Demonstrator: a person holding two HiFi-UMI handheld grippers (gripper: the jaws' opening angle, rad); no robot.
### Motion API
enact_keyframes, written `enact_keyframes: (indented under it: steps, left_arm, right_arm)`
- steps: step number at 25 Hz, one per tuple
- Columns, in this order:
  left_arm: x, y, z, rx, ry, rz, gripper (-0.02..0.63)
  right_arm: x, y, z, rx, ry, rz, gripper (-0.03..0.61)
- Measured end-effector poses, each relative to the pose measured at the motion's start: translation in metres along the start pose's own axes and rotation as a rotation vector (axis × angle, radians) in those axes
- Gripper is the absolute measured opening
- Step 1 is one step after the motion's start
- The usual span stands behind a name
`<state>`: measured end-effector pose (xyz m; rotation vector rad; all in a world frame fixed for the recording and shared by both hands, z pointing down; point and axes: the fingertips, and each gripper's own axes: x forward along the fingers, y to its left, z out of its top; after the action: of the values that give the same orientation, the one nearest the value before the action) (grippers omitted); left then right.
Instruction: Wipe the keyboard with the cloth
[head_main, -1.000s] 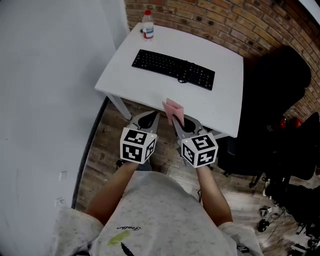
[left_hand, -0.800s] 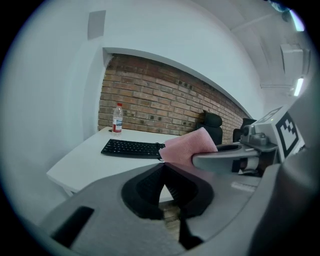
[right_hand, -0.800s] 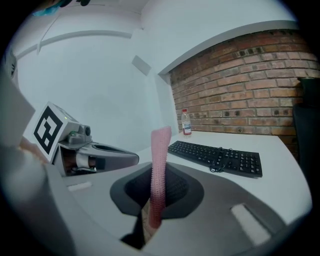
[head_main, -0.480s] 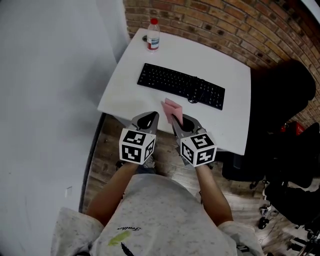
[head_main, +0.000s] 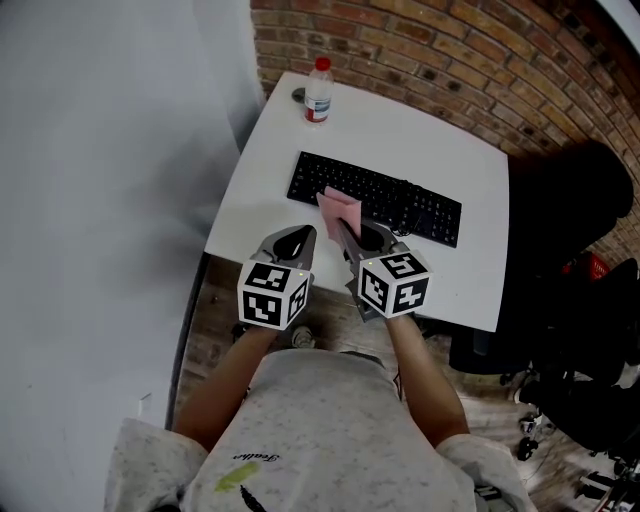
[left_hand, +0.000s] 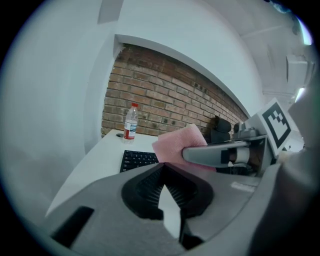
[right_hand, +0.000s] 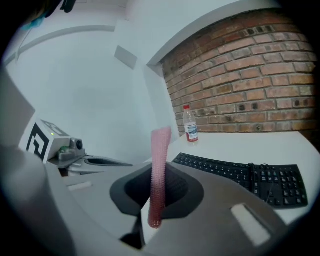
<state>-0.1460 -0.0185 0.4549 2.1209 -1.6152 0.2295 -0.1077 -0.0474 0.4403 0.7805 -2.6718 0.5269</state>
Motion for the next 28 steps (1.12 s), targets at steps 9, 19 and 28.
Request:
enact_keyframes:
  steps: [9, 19, 28]
  left_arm:
    - [0.008, 0.041, 0.01, -0.015, 0.007, 0.054, -0.006]
    - [0.038, 0.074, 0.022, -0.034, 0.04, 0.164, -0.006]
    - [0.073, 0.1, 0.03, -0.065, 0.076, 0.252, -0.006]
  right_arm:
    - [0.063, -0.014, 0.025, 0.128, -0.013, 0.033, 0.023]
    - [0.129, -0.042, 0.033, 0.289, 0.009, 0.101, 0.006]
    - [0.178, -0.066, 0.032, 0.42, 0.063, 0.132, 0.006]
